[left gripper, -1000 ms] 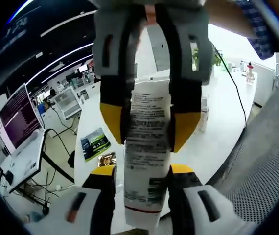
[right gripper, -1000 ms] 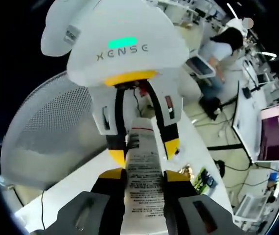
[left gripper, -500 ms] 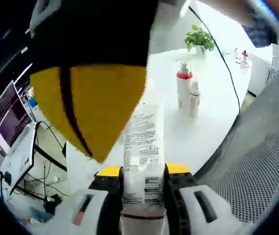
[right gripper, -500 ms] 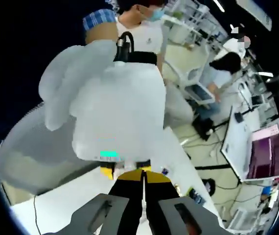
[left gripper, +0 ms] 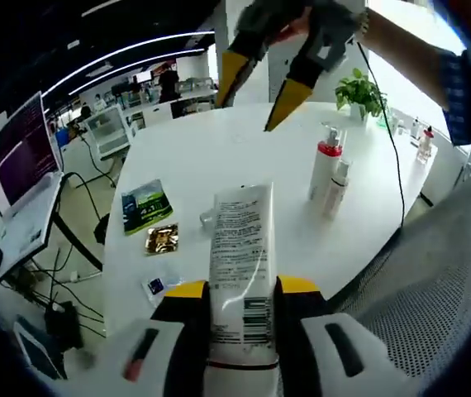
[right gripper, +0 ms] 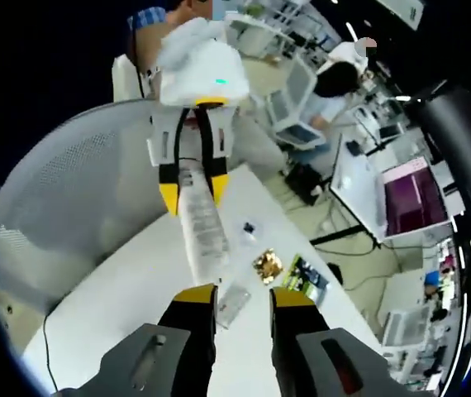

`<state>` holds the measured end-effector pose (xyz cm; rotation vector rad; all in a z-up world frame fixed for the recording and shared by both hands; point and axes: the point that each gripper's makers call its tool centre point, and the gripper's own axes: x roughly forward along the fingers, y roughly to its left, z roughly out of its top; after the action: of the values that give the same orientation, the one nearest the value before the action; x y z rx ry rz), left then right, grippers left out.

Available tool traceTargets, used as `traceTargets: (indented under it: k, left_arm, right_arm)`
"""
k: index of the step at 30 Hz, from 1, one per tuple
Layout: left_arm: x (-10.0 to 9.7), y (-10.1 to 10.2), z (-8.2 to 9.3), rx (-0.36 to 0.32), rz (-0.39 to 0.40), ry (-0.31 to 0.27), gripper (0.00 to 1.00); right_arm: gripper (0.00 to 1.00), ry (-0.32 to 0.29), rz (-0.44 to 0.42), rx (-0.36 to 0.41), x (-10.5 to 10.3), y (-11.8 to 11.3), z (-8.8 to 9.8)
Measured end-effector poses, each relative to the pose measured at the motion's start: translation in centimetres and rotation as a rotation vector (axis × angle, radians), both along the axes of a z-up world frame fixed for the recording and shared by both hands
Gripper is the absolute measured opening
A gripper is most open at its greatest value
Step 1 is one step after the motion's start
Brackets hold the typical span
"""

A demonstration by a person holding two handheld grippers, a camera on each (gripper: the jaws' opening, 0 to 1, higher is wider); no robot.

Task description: Arrange the skincare products in the storage area until every visible bottle or jar stands upright without overlapping.

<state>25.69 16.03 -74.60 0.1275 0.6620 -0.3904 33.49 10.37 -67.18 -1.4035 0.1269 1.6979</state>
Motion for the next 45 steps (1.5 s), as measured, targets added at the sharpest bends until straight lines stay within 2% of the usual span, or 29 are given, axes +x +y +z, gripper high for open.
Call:
traceTargets:
  k: [1, 5, 9, 12, 14, 16, 18, 19, 20, 21, 23, 31, 32, 33, 34, 35, 38, 41, 42, 43, 44, 45]
  left_arm:
    - [0.0, -0.2, 0.1, -0.044, 0.008, 0.011, 0.29]
    - [0.0, 0.0, 0.3, -0.102, 0.017, 0.017, 0.29]
    - [0.1, -0.3, 1.0, -0.183, 0.018, 0.008, 0.29]
    - [0.1, -0.7, 1.7, -0.229, -0.002, -0.022, 0.29]
    - [0.0, -1.4, 2.4, -0.27, -0.035, -0.046, 0.3]
    - [-0.2, -2.0, 2.9, -0.293, -0.072, -0.055, 0.3]
    - [-0.1, -1.7, 3.2, -0.314, -0.062, -0.067, 0.3]
    - [-0.1, -1.9, 3.9, -0.38, -0.063, -0.078, 0.3]
    - [-0.2, -2.0, 4.2, -0.422, -0.074, -0.074, 0.3]
    - [-0.3, -2.2, 4.7, -0.462, -0.1, -0.073, 0.3]
    - [-0.5, -2.8, 5.4, -0.491, -0.158, -0.093, 0.3]
    - [-1.5, -4.3, 7.1, -0.652, -0.312, -0.041, 0.31]
    - [-1.6, -4.7, 7.6, -0.678, -0.34, -0.047, 0.31]
    - [-1.8, -5.1, 8.2, -0.705, -0.372, -0.045, 0.31]
    - [-2.1, -5.6, 8.6, -0.725, -0.401, -0.039, 0.31]
    - [-2.2, -5.8, 8.9, -0.742, -0.419, -0.033, 0.31]
    - [-2.1, -6.5, 9.7, -0.747, -0.457, -0.033, 0.31]
    - [-2.1, -6.8, 9.5, -0.75, -0.472, -0.009, 0.31]
    - [-2.1, -6.8, 9.4, -0.745, -0.475, -0.01, 0.31]
    - [-2.3, -6.9, 9.4, -0.747, -0.485, -0.01, 0.31]
    - [-2.3, -6.9, 9.5, -0.757, -0.491, -0.013, 0.31]
    - [-2.4, -6.9, 9.5, -0.763, -0.5, -0.011, 0.31]
  right_arm:
    - [0.23, -0.001, -0.009, -0.002, 0.2, -0.6, -0.5]
    - [0.25, 0.007, -0.025, 0.001, 0.2, -1.6, -1.7]
    - [0.26, 0.025, -0.03, 0.063, -0.1, -0.6, -2.3]
    - [0.29, 0.025, -0.015, 0.088, -0.5, 0.0, -2.6]
    - [0.29, 0.011, -0.009, 0.137, -0.5, 0.9, -2.0]
    - [0.3, 0.021, -0.01, 0.221, -0.5, 1.9, -0.5]
    - [0.31, 0.029, -0.001, 0.233, -0.7, 1.8, 0.5]
    - [0.29, 0.041, 0.01, 0.241, -0.9, 1.8, 0.8]
    - [0.26, 0.083, 0.027, 0.258, -1.7, 1.9, 1.4]
    - [0.25, 0.098, 0.034, 0.263, -2.0, 1.8, 1.7]
    - [0.27, 0.123, 0.05, 0.271, -2.6, 1.7, 2.4]
    - [0.19, 0.172, 0.155, 0.243, -6.0, 1.0, 4.1]
    - [0.2, 0.191, 0.173, 0.234, -6.5, 0.9, 4.2]
    - [0.2, 0.25, 0.199, 0.227, -7.8, 0.8, 4.3]
    - [0.2, 0.282, 0.221, 0.22, -8.6, 0.8, 4.5]
    - [0.2, 0.298, 0.248, 0.207, -9.4, 0.7, 4.6]
    - [0.21, 0.292, 0.297, 0.192, -10.6, 0.8, 5.0]
    - [0.21, 0.299, 0.318, 0.189, -11.3, 0.9, 5.6]
    - [0.15, 0.33, 0.337, 0.21, -11.9, 1.1, 6.5]
    - [0.1, 0.334, 0.337, 0.214, -11.9, 1.1, 6.7]
    - [0.04, 0.358, 0.334, 0.197, -12.1, 0.8, 6.8]
    - [0.0, 0.349, 0.335, 0.214, -12.0, 0.9, 7.2]
